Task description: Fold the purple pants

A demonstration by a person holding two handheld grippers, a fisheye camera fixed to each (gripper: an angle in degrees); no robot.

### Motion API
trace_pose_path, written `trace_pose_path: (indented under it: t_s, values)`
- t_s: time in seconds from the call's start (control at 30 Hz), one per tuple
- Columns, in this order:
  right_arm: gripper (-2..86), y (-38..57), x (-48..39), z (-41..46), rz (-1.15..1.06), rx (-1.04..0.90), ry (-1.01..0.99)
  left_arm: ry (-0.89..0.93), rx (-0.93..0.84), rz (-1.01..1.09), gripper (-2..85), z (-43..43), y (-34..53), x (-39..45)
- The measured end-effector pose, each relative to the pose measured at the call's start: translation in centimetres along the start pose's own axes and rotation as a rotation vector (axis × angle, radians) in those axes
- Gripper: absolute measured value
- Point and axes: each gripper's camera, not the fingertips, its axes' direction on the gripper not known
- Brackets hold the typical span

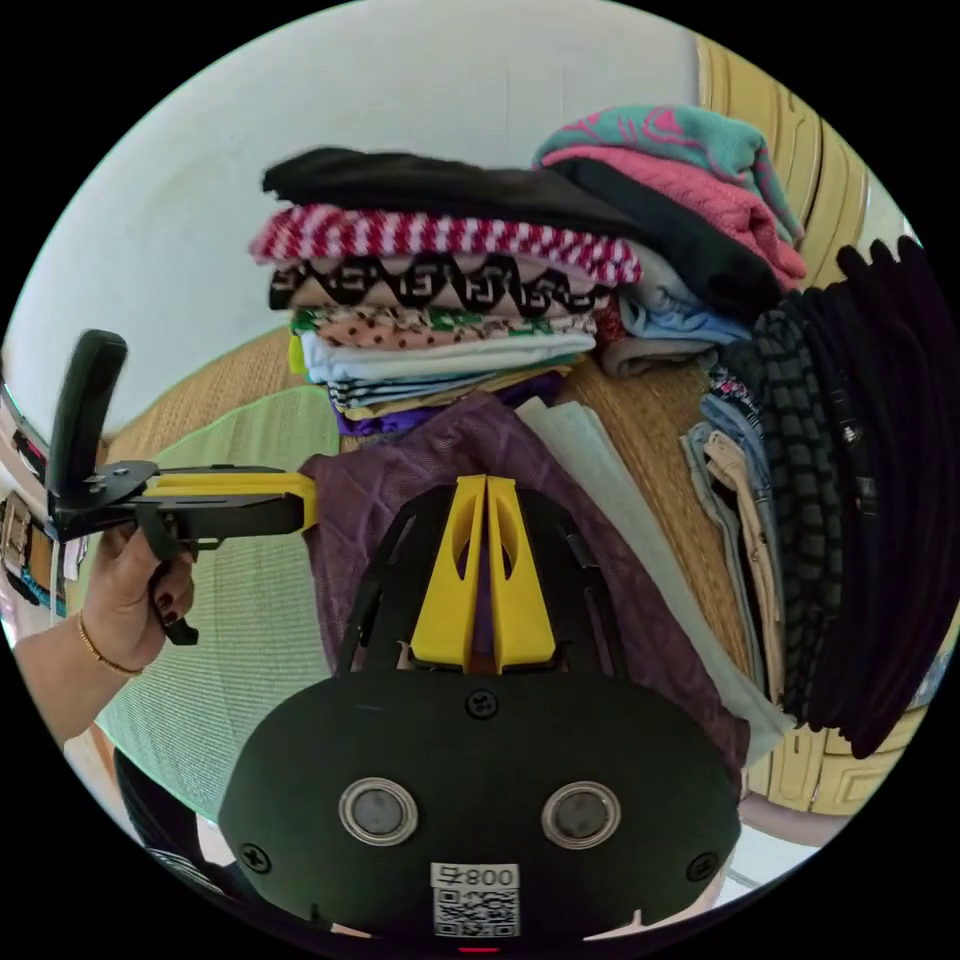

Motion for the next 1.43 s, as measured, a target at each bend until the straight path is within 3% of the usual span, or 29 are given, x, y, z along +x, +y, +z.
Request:
trace_pose_path:
  t_s: [0.2, 0.3, 0.47, 0.63, 0.7, 0.93, 1.07, 1.23, 1.43]
  values:
    - [0.1, -1.0, -2.8, -1.2, -0.025, 0.006, 0.047, 0.029, 0.056, -0.018, 2.2, -0.6, 0.4, 0.8]
    - [0.0, -1.0, -2.8, -3.4, 0.002, 0.016, -0.033, 0.06, 0.129, -0.009, 2.1, -2.0, 1.7, 1.5]
    - [0.1, 1.9, -4.4, -10.3, 0.004, 0.181, -0.102, -0.01, 0.174, 0.025, 1.3, -2.7, 3.4, 2.5]
    - [0.1, 5.3, -7.2, -10.9, -0.023, 0.13, -0.162, -0.05, 0.074, -0.045, 0.5, -0.6, 3.8, 0.9]
    - [0.2, 5.5, -7.7, -9.2, -0.007, 0.009, -0.171, -0.006, 0.064, -0.08, 0.3, -0.2, 4.4, 0.0]
    - [0.4, 7.3, -7.6, -13.2, 0.023, 0.058, -0.259, 0.168, 0.117, -0.059, 0.2, -1.7, 10.8, -2.1]
    - [1.1, 9.7, -5.5, -19.6, 0.059, 0.235, -0.145, 0.29, 0.042, -0.044, 0.1, -1.0, 17.6, -3.3]
    - [5.2, 10.3, -0.1, -28.4, 0.169, 0.484, 0.07, 0.312, -0.106, -0.101, 0.1, 0.4, 25.7, -4.6]
    - [10.5, 7.4, 3.0, -34.0, 0.199, 0.519, 0.218, 0.362, -0.135, -0.214, 0.2, 1.0, 33.4, -6.3]
